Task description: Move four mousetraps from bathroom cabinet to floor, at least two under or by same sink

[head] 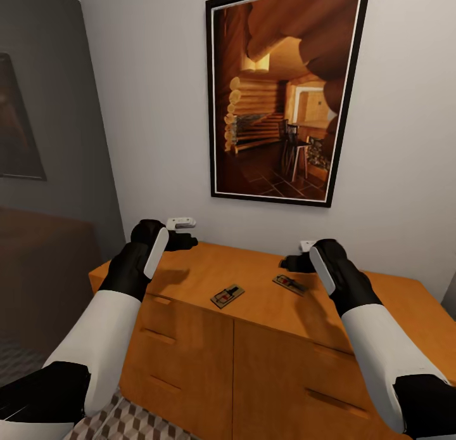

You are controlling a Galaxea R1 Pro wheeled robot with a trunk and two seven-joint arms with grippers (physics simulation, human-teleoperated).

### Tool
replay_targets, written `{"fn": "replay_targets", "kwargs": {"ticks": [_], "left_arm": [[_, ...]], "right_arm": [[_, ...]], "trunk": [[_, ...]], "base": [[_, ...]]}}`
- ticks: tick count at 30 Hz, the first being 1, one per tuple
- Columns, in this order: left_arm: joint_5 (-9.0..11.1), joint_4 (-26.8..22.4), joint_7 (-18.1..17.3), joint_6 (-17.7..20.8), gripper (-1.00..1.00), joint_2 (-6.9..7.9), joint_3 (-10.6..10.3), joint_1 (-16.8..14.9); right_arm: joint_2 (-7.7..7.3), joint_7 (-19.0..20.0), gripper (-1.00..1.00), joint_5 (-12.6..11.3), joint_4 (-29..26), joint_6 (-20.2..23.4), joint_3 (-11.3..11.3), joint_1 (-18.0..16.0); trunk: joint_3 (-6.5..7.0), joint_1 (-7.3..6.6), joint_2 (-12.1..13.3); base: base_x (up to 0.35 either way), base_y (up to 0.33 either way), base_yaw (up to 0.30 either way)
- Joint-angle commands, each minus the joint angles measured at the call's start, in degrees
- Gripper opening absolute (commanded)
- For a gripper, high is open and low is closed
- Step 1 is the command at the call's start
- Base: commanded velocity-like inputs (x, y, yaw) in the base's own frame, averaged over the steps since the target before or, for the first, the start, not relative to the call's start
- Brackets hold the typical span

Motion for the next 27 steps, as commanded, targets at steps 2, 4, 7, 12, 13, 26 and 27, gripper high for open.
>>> {"fn": "replay_targets", "kwargs": {"ticks": [2,4,7,12,13,26,27], "left_arm": [[0.60,-0.04,0.59,0.21,1.00,0.01,-0.06,-0.04],[0.62,-0.04,0.59,0.20,1.00,0.01,-0.06,-0.04],[0.61,-0.04,0.59,0.23,1.00,0.01,-0.06,-0.04],[0.61,-0.04,0.59,0.20,1.00,0.01,-0.06,-0.04],[0.61,-0.04,0.59,0.20,1.00,0.01,-0.06,-0.04],[0.62,-0.04,0.59,0.23,1.00,0.01,-0.06,-0.04],[0.62,-0.04,0.59,0.22,1.00,0.01,-0.06,-0.04]], "right_arm": [[0.32,-0.59,1.00,-2.22,-0.05,0.17,0.24,-0.04],[0.45,-0.59,1.00,-3.02,-0.05,0.17,0.25,-0.05],[0.69,-0.60,1.00,-4.80,-0.06,0.17,0.33,-0.05],[0.63,-0.68,1.00,-5.99,-0.06,0.17,0.46,-0.06],[0.60,-0.71,1.00,-6.05,-0.06,0.17,0.50,-0.04],[0.26,-1.08,1.00,-6.07,-0.06,0.17,0.80,-0.07],[0.25,-1.10,1.00,-6.07,-0.06,0.17,0.81,-0.07]], "trunk": [[-0.07,0.00,-0.04],[-0.07,0.00,-0.04],[-0.07,0.00,-0.04],[-0.07,0.00,-0.04],[-0.07,0.00,-0.04],[-0.07,0.00,-0.04],[-0.07,0.00,-0.04]], "base": [[0.000,0.000,0.000],[0.000,0.000,0.000],[0.000,0.000,0.000],[0.000,0.000,0.000],[0.000,0.000,0.000],[-0.109,-0.060,0.000],[-0.145,-0.067,0.000]]}}
